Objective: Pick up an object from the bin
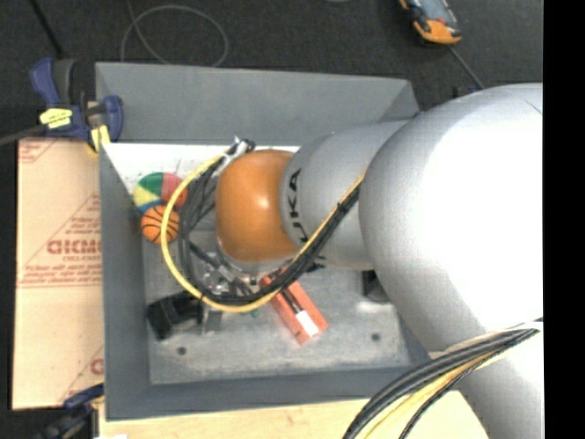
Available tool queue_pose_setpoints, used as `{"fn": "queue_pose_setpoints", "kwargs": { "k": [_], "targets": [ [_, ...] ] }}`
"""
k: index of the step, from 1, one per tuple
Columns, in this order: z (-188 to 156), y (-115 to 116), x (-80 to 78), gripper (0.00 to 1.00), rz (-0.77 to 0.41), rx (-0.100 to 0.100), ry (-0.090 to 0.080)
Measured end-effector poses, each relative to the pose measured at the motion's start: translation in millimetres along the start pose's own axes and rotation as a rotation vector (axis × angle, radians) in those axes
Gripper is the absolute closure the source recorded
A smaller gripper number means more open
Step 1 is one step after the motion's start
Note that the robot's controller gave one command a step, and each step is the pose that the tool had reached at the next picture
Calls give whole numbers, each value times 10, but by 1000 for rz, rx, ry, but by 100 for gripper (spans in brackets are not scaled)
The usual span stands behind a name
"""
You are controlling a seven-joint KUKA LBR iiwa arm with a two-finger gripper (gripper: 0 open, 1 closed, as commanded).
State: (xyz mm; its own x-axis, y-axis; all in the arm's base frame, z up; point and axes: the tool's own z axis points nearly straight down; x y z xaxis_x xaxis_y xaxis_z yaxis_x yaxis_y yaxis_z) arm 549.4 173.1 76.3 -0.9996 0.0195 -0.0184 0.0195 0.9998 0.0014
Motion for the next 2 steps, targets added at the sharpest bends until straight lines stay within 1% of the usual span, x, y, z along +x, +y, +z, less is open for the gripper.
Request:
{"fn": "queue_pose_setpoints", "kwargs": {
  "k": [1,2],
  "targets": [
    [22,13,26,0,0,-1,6],
    [2,1,1,100,1,0,0]
  ]
}}
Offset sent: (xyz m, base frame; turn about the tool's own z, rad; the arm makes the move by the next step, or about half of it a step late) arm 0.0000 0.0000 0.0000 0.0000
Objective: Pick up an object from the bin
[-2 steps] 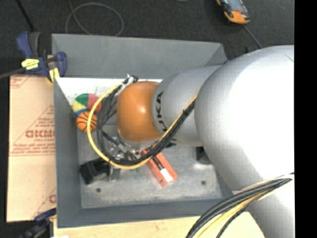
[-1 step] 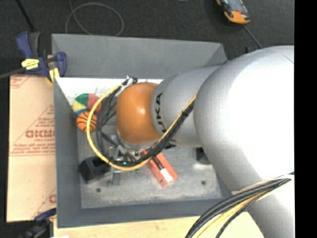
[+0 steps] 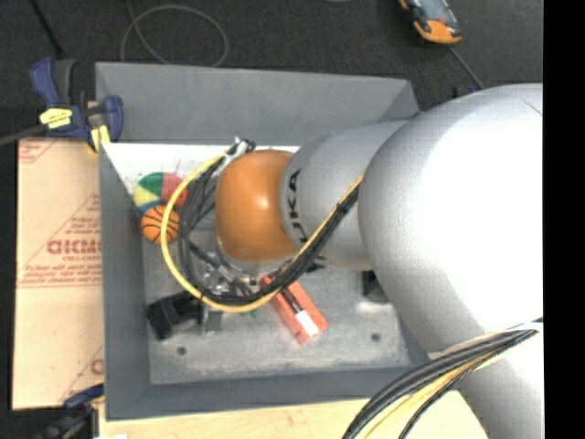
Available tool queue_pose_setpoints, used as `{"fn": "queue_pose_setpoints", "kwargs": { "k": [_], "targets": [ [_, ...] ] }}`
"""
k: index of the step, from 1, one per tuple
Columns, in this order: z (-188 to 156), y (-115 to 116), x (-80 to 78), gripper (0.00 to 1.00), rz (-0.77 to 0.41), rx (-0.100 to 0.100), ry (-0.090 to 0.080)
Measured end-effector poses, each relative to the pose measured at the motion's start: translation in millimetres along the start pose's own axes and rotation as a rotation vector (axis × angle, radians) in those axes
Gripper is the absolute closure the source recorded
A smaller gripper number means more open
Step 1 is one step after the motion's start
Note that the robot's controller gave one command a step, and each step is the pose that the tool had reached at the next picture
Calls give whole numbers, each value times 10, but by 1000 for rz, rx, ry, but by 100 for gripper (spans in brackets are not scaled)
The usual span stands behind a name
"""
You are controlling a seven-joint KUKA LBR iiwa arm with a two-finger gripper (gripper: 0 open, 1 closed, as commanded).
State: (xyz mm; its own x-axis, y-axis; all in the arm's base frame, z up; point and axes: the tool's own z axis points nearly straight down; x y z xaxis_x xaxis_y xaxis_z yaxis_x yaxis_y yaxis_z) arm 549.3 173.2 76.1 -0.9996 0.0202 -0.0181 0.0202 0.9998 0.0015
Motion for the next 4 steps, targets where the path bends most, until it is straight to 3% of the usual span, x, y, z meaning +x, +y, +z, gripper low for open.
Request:
{"fn": "queue_pose_setpoints", "kwargs": {
  "k": [1,2,3,4],
  "targets": [
    [22,12,25,0,1,-1,6],
    [24,14,28,0,0,-1,7],
    [21,-89,-606,100,-344,-8,11],
    [21,-87,-605,100,-344,-8,11]
  ]
}}
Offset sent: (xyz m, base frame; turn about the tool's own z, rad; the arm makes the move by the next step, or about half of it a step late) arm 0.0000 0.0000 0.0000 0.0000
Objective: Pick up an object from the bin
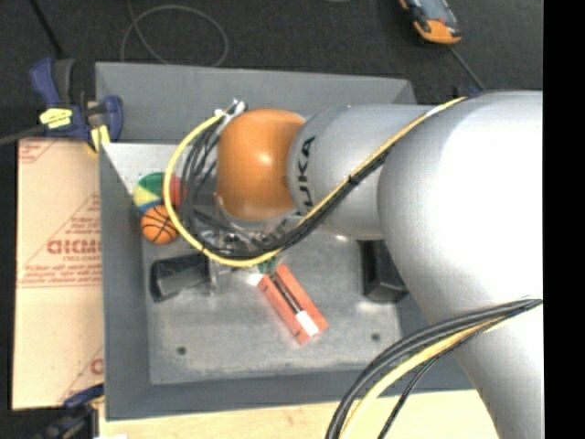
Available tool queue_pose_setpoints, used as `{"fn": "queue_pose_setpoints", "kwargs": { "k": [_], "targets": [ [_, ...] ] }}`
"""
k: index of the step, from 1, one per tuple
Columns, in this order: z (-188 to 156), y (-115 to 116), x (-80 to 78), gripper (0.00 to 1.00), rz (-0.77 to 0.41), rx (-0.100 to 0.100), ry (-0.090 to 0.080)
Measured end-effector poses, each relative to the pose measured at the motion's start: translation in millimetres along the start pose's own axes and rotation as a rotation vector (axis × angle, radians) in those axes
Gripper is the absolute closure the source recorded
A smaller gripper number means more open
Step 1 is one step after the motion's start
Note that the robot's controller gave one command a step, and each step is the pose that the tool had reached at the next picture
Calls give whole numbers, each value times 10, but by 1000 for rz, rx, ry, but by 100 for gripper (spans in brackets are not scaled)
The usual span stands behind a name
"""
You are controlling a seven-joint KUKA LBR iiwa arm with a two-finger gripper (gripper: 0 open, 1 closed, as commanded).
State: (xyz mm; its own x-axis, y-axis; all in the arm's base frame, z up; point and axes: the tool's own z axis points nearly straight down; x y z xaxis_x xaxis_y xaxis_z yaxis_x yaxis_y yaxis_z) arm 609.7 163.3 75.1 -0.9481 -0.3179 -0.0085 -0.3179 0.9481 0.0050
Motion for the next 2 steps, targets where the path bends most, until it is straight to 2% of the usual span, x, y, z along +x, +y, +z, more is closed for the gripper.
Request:
{"fn": "queue_pose_setpoints", "kwargs": {
  "k": [1,2],
  "targets": [
    [-102,100,-126,100,-22,6,11],
    [-359,194,-262,100,-36,7,13]
  ]
}}
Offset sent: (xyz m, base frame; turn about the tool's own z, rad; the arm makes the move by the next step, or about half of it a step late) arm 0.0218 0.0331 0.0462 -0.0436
